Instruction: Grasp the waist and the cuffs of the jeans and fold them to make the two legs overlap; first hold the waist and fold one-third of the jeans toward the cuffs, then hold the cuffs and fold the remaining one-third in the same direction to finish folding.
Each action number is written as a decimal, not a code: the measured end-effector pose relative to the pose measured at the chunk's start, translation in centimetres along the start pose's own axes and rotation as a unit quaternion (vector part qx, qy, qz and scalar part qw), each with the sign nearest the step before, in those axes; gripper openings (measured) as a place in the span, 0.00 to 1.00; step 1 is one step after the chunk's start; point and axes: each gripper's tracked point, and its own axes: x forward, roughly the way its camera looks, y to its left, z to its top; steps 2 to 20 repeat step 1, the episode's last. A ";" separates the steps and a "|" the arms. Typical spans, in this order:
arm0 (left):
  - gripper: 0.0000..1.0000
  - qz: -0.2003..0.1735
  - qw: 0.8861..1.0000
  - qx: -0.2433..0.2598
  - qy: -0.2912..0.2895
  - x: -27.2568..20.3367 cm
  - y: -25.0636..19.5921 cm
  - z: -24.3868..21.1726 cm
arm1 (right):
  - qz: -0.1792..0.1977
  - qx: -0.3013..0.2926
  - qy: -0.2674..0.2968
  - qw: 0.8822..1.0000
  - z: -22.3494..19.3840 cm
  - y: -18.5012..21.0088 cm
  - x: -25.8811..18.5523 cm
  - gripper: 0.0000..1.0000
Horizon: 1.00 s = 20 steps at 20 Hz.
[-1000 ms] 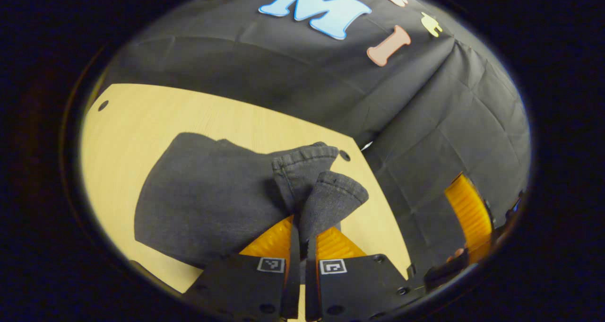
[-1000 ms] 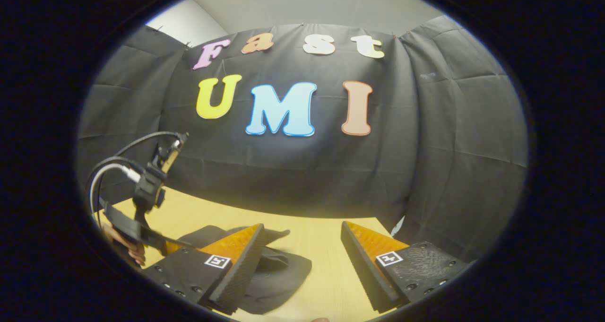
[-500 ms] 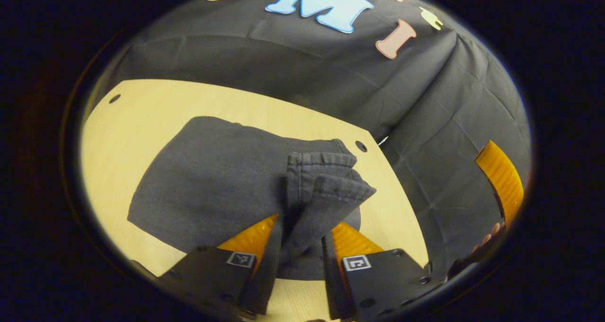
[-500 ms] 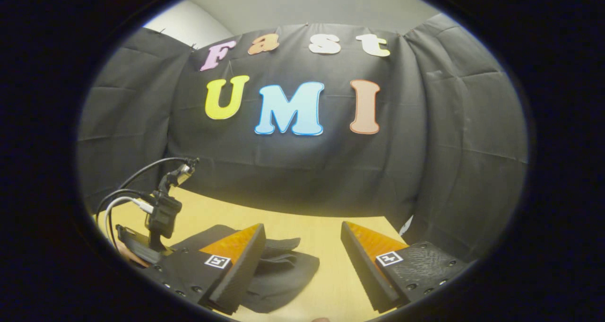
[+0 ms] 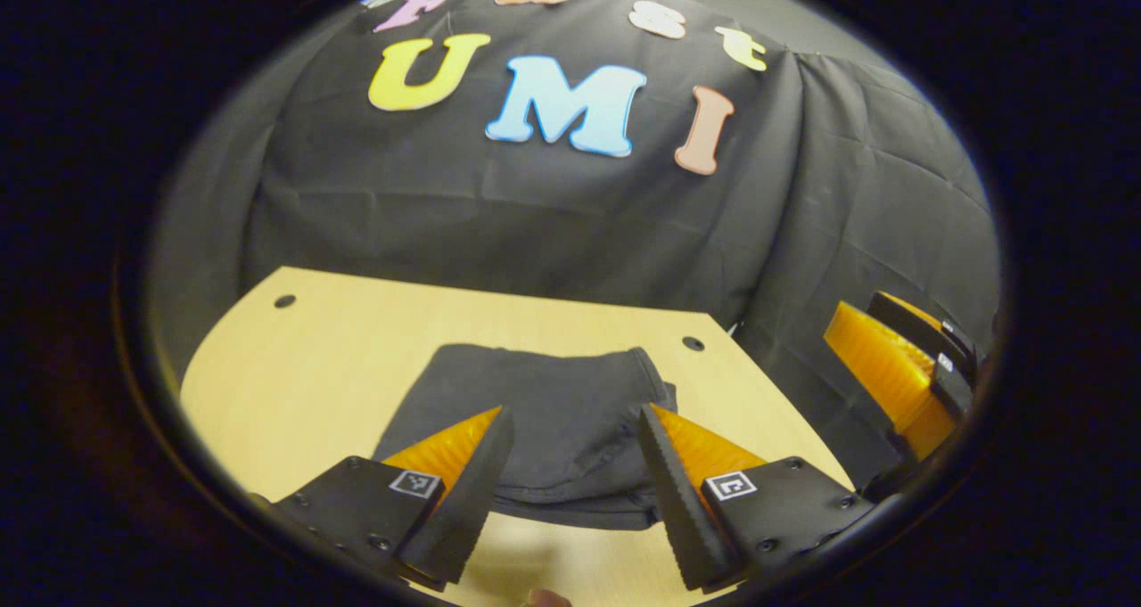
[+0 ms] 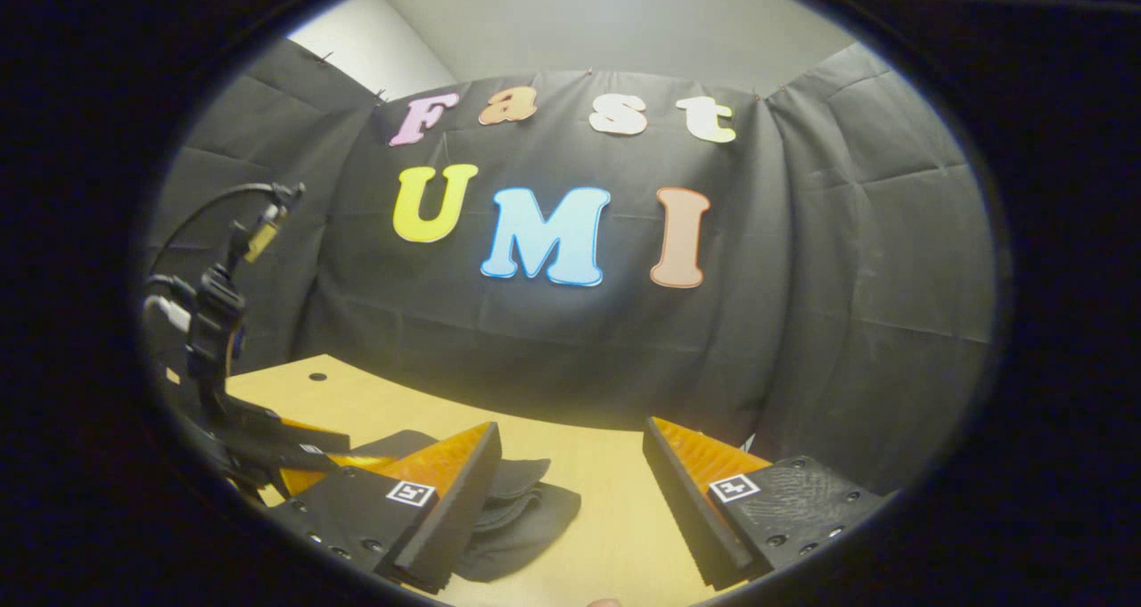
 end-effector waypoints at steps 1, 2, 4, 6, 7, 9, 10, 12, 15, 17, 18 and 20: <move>0.92 0.013 1.000 0.009 -0.013 -0.9 0.7 1.0 | -0.008 0.003 0.003 1.000 0.1 -0.1 -0.5 0.95; 0.92 0.013 1.000 0.009 -0.013 -0.9 0.7 1.0 | -0.008 0.003 0.003 1.000 0.1 -0.1 -0.5 0.95; 0.92 0.013 1.000 0.009 -0.013 -0.9 0.7 1.0 | -0.008 0.003 0.003 1.000 0.1 -0.1 -0.5 0.95; 0.92 0.013 1.000 0.009 -0.013 -0.9 0.7 1.0 | -0.008 0.003 0.003 1.000 0.1 -0.1 -0.5 0.95; 0.92 0.013 1.000 0.009 -0.013 -0.9 0.7 1.0 | -0.008 0.003 0.003 1.000 0.1 -0.1 -0.5 0.95; 0.92 0.013 1.000 0.009 -0.013 -0.9 0.7 1.0 | -0.008 0.003 0.003 1.000 0.1 -0.1 -0.5 0.95; 0.92 0.013 1.000 0.009 -0.013 -0.9 0.7 1.0 | -0.008 0.003 0.003 1.000 0.1 -0.1 -0.5 0.95; 0.92 0.013 1.000 0.009 -0.013 -0.9 0.7 1.0 | -0.008 0.003 0.003 1.000 0.1 -0.1 -0.5 0.95; 0.92 0.013 1.000 0.009 -0.013 -0.9 0.7 1.0 | -0.008 0.003 0.003 1.000 0.1 -0.1 -0.5 0.95; 0.92 0.013 1.000 0.009 -0.013 -0.9 0.7 1.0 | -0.008 0.003 0.003 1.000 0.1 -0.1 -0.5 0.95; 0.92 0.013 1.000 0.009 -0.013 -0.9 0.7 1.0 | -0.008 0.003 0.003 1.000 0.1 -0.1 -0.5 0.95; 0.92 0.013 1.000 0.009 -0.013 -0.9 0.7 1.0 | -0.008 0.003 0.003 1.000 0.1 -0.1 -0.5 0.95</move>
